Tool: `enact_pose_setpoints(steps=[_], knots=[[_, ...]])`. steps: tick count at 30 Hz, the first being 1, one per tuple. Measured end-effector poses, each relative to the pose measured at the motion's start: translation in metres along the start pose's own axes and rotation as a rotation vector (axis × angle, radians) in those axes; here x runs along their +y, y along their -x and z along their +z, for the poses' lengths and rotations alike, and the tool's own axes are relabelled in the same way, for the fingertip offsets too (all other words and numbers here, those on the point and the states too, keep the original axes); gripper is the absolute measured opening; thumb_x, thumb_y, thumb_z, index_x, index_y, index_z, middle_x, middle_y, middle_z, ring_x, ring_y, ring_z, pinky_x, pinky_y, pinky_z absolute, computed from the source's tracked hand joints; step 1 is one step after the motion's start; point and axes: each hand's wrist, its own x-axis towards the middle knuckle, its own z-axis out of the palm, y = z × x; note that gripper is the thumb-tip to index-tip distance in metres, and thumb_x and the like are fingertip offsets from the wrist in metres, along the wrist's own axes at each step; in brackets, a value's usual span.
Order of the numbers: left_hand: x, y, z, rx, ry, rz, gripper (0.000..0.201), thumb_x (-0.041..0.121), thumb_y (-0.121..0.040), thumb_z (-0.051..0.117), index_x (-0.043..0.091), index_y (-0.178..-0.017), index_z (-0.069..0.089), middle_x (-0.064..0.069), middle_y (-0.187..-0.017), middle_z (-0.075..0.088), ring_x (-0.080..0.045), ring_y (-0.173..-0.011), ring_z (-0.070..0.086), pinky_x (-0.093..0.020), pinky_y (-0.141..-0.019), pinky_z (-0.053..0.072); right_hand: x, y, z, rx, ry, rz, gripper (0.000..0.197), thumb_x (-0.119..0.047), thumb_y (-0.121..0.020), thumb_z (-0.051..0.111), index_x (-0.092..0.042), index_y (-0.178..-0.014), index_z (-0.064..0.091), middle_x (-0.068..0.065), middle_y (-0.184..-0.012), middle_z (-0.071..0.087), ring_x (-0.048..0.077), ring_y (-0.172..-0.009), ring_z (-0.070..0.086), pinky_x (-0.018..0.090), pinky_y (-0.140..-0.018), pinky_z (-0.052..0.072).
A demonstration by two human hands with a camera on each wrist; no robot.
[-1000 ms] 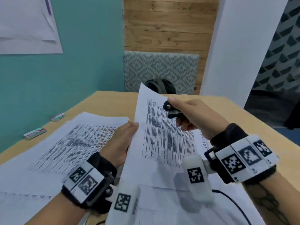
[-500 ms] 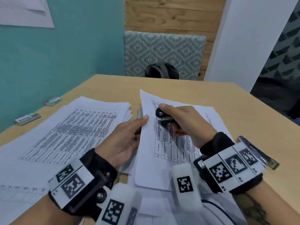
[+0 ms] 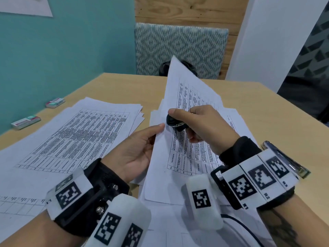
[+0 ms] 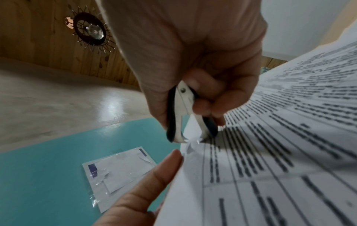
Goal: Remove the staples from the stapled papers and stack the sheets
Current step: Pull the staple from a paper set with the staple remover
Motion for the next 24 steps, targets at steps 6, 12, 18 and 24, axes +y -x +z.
enact_pose_setpoints(steps=[6, 12, 18, 24], knots=[[0.0004, -0.0026, -0.0036, -0.001, -0.018, -0.037, 0.02, 0.016, -0.089, 0.054, 0.002, -0.101, 0.062, -0.016, -0.107, 0.057, -0.024, -0.095, 0.053, -0.033, -0.097, 0.042, 0.0, 0.0038, 0.0029, -0.131, -0.087, 0.082, 0.045, -0.046, -0.085, 0.06, -0.021, -0.048, 0.06, 0.007, -0.059, 0.055, 0.012, -0.042, 0.048, 0.019, -0.044, 0.047], [0.0, -0.002, -0.0026, -0.035, 0.006, -0.075, 0.021, 0.016, -0.091, 0.05, 0.001, -0.097, 0.064, -0.012, -0.087, 0.066, -0.021, -0.077, 0.061, -0.03, -0.077, 0.052, -0.002, 0.0041, 0.0039, -0.127, -0.036, 0.083, 0.036, -0.044, -0.083, 0.064, -0.019, -0.058, 0.06, 0.005, -0.059, 0.055, 0.01, -0.043, 0.048, 0.019, -0.043, 0.047], [-0.0015, -0.0034, -0.0023, -0.015, 0.0, -0.053, 0.023, 0.019, -0.09, 0.054, 0.003, -0.104, 0.063, -0.012, -0.093, 0.066, -0.02, -0.082, 0.062, -0.031, -0.077, 0.053, -0.0012, 0.0011, 0.0078, -0.085, -0.014, 0.094, 0.032, -0.042, -0.083, 0.065, -0.017, -0.063, 0.066, 0.005, -0.061, 0.056, 0.008, -0.04, 0.048, 0.016, -0.041, 0.043], [-0.0027, -0.0014, -0.0012, -0.041, 0.019, -0.067, 0.026, 0.018, -0.092, 0.05, 0.001, -0.107, 0.062, -0.013, -0.1, 0.066, -0.023, -0.097, 0.06, -0.034, -0.098, 0.044, -0.0007, -0.0005, 0.0096, -0.057, -0.012, 0.087, 0.029, -0.033, -0.082, 0.069, -0.009, -0.066, 0.066, 0.006, -0.059, 0.057, 0.007, -0.035, 0.044, 0.013, -0.036, 0.033]])
